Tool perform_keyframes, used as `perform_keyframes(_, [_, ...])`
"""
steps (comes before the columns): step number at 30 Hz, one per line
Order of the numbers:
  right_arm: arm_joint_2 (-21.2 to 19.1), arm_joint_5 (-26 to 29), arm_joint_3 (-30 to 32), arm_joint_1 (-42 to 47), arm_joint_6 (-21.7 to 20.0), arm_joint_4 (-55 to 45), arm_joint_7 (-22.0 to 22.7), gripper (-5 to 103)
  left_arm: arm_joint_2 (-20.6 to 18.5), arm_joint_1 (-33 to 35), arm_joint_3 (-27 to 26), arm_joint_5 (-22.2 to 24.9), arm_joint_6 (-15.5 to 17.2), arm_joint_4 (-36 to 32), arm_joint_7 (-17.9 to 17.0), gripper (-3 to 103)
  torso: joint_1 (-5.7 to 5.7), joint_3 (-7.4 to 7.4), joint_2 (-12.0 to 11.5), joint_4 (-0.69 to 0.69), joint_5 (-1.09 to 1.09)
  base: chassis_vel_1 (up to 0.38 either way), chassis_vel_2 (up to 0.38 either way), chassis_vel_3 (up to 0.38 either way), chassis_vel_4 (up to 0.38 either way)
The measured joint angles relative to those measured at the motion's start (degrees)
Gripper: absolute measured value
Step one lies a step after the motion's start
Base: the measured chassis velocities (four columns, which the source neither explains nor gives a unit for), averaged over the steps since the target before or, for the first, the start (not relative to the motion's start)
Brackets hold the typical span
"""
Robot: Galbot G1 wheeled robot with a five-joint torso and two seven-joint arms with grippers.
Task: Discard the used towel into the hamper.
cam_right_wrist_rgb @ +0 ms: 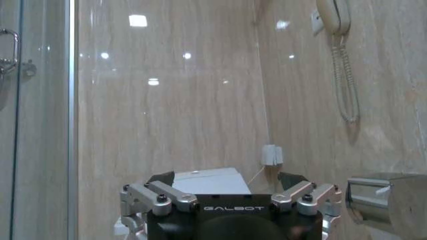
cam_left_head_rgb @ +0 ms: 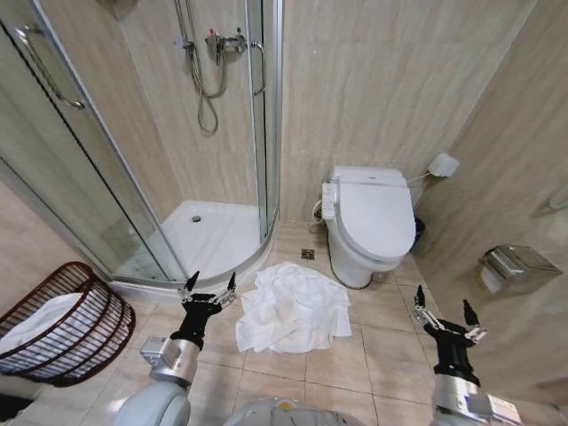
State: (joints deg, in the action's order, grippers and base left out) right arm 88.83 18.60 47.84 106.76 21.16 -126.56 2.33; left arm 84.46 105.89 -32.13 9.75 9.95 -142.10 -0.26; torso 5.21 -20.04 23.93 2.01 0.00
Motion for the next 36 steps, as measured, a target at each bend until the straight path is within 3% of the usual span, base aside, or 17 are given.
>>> perform_keyframes(36, [0.05, 2.02, 0.0, 1.33, 1.54, 0.72, -1.61, 100, 0.0, 0.0, 0.0, 0.0, 0.0, 0.0, 0.0, 100, -2.94, 5.38, -8.31, 0.0, 0.0, 0.0, 0.0, 0.0, 0.0])
